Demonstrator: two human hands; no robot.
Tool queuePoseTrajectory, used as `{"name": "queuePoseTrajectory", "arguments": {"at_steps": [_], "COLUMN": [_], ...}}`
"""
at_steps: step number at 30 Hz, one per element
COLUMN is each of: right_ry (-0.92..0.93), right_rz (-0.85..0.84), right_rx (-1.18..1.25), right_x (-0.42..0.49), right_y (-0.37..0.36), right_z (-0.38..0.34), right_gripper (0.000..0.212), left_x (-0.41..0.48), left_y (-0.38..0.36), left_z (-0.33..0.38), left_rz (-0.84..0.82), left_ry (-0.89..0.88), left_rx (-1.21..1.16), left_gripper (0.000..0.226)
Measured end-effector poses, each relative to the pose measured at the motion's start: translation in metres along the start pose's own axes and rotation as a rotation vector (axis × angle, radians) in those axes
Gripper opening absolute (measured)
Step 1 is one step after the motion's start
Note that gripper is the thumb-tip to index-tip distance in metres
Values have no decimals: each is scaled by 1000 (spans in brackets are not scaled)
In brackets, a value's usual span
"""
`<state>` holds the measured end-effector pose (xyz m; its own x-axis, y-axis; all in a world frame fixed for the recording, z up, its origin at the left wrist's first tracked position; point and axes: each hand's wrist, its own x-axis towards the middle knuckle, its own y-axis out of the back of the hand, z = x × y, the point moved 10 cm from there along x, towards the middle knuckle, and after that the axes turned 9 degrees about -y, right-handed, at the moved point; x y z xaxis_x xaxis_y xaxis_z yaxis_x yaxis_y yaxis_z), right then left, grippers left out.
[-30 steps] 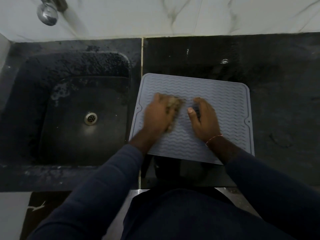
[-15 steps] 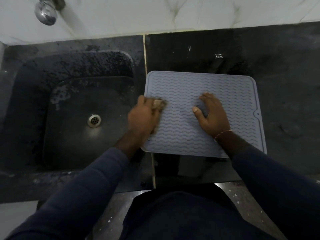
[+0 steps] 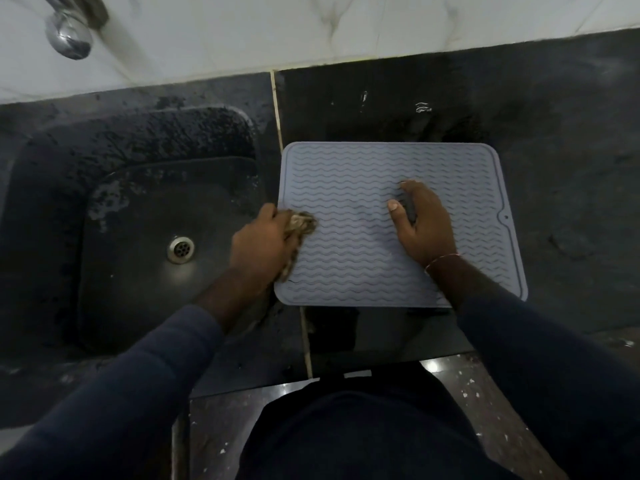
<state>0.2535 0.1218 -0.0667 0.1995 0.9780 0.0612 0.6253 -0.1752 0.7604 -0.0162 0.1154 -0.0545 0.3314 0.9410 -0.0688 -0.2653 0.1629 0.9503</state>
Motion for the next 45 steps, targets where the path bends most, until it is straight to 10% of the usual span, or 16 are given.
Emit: {"name": "queuePoseTrajectory", "arguments": {"at_steps": [10, 18, 28, 36, 45], "right_ry": [-46, -4, -34, -50, -10], "right_rz": [41, 21, 16, -2, -16], "right_rx": [156, 191, 381, 309, 96], "right_x": [3, 5, 6, 7, 4], "right_y": [9, 5, 12, 6, -1], "right_z": [12, 12, 18, 17, 7], "right_gripper": [59, 58, 53, 58, 64], "left_x": [41, -19, 4, -54, -46], "left_y": [-46, 1, -56, -12, -53], "left_z": [160, 6, 168, 34, 127], "left_rz": [-40, -30, 64, 116, 26], "left_ry": [-203, 132, 15, 289, -75], "left_rx": [-231, 69, -210, -6, -176], "left_gripper": [32, 41, 32, 37, 35]}}
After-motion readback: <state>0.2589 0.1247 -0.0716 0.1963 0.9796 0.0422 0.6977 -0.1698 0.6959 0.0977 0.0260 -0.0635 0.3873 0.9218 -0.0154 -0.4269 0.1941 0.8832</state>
